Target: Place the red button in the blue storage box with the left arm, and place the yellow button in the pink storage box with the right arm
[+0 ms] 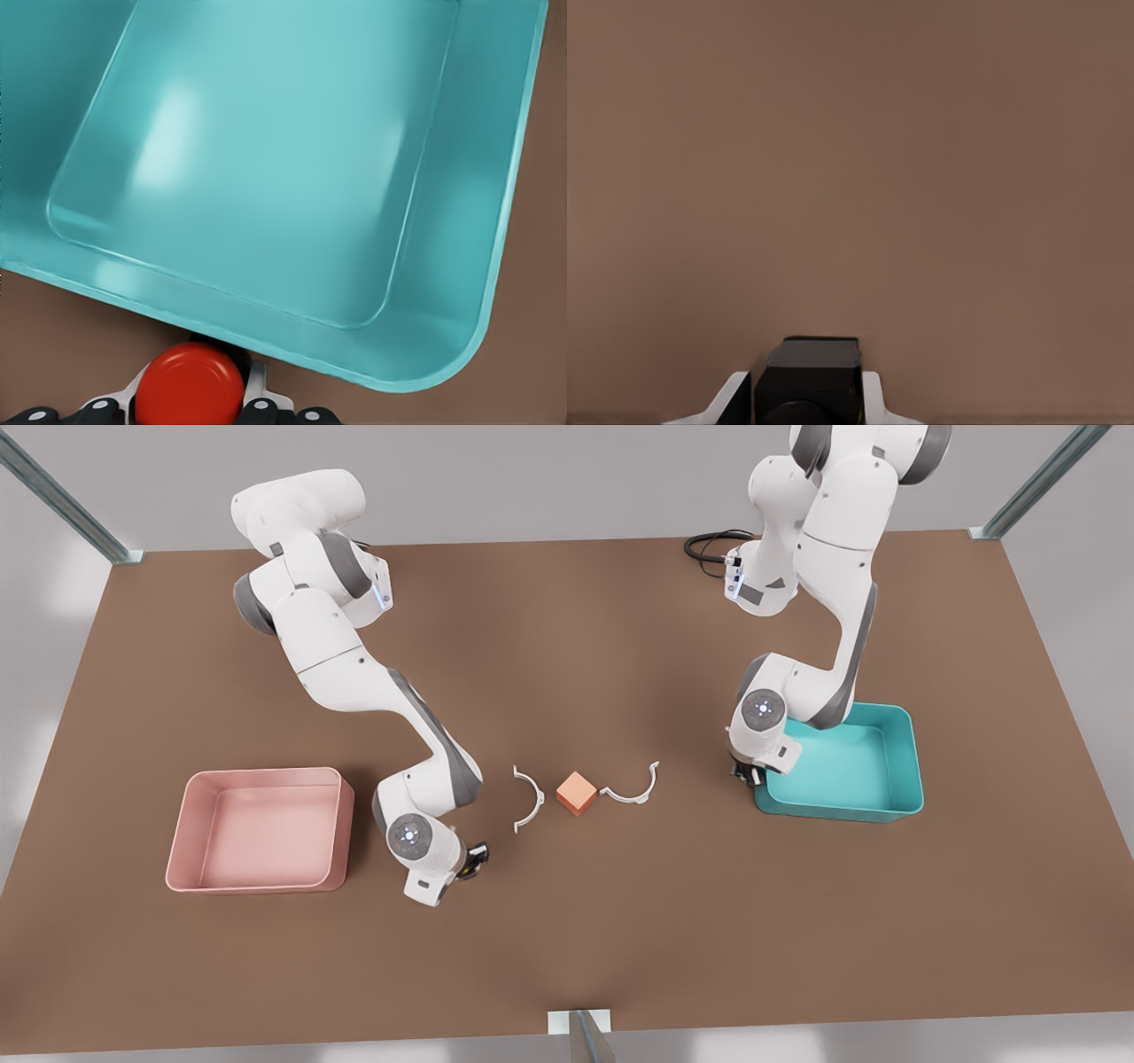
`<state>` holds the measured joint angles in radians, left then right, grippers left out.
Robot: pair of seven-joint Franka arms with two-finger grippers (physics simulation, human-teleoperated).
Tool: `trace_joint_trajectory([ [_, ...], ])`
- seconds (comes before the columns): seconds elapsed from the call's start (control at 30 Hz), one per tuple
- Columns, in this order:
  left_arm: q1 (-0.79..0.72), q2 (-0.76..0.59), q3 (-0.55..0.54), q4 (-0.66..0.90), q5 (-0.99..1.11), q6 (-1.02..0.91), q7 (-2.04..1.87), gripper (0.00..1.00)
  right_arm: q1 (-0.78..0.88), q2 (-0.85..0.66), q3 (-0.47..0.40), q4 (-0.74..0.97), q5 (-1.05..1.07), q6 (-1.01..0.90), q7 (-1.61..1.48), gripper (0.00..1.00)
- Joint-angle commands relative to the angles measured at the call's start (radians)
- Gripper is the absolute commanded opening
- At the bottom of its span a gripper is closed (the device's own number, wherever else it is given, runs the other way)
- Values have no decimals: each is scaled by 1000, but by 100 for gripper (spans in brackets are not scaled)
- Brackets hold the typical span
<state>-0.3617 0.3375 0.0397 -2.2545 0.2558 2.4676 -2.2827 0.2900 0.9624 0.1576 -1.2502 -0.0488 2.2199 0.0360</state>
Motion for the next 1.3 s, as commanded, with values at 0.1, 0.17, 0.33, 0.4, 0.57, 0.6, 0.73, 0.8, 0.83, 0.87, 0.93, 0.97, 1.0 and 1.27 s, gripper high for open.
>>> trace_joint_trajectory([
  [0.1, -29, -84, -6, 29, 7, -151, -83, 47, 0, -2, 0, -28, 1, 34, 2, 57],
  [0.17, -59, -126, -11, 55, -16, -225, -81, 47, 0, -2, 0, -28, 1, 34, 2, 50],
  [0.33, 62, -265, -3, 102, -30, -449, 287, 47, 0, -16, 0, -23, 1, 29, 2, 49],
  [0.4, 165, -267, 0, 102, -29, -449, 468, 47, -8, -74, -3, -51, 3, 18, -4, 49],
  [0.57, 274, -135, 6, 133, -24, -323, 644, 47, -77, -303, -4, -304, 4, 40, -24, 49],
  [0.6, 274, -114, 6, 136, -24, -297, 644, 47, -98, -341, -4, -353, 4, 40, -38, 49],
  [0.73, 268, -43, 6, 136, -24, -237, 643, 100, -189, -473, -1, -492, 4, 43, -82, 49],
  [0.8, 270, -46, 6, 138, -24, -239, 644, 100, -287, -514, 33, -554, 4, 73, -159, 49],
  [0.83, 271, -54, 6, 151, -24, -248, 678, 100, -330, -530, 42, -577, 4, 78, -197, 49],
  [0.87, 271, -75, 6, 193, -24, -320, 779, 100, -382, -534, 76, -592, 4, 76, -205, 49],
  [0.93, 289, -80, 8, 458, -185, -564, 1304, 100, -495, -567, 129, -640, 3, 80, -255, 49],
  [0.97, 316, -80, 9, 584, -294, -686, 1649, 100, -537, -587, 142, -676, 4, 110, -291, 49],
  [1.0, 313, -81, 8, 673, -300, -769, 1900, 100, -595, -594, 172, -709, 3, 139, -327, 49],
  [1.27, 305, -196, 5, 791, -274, -878, 2436, 100, -965, -588, 408, -822, -71, 207, -357, 100],
])
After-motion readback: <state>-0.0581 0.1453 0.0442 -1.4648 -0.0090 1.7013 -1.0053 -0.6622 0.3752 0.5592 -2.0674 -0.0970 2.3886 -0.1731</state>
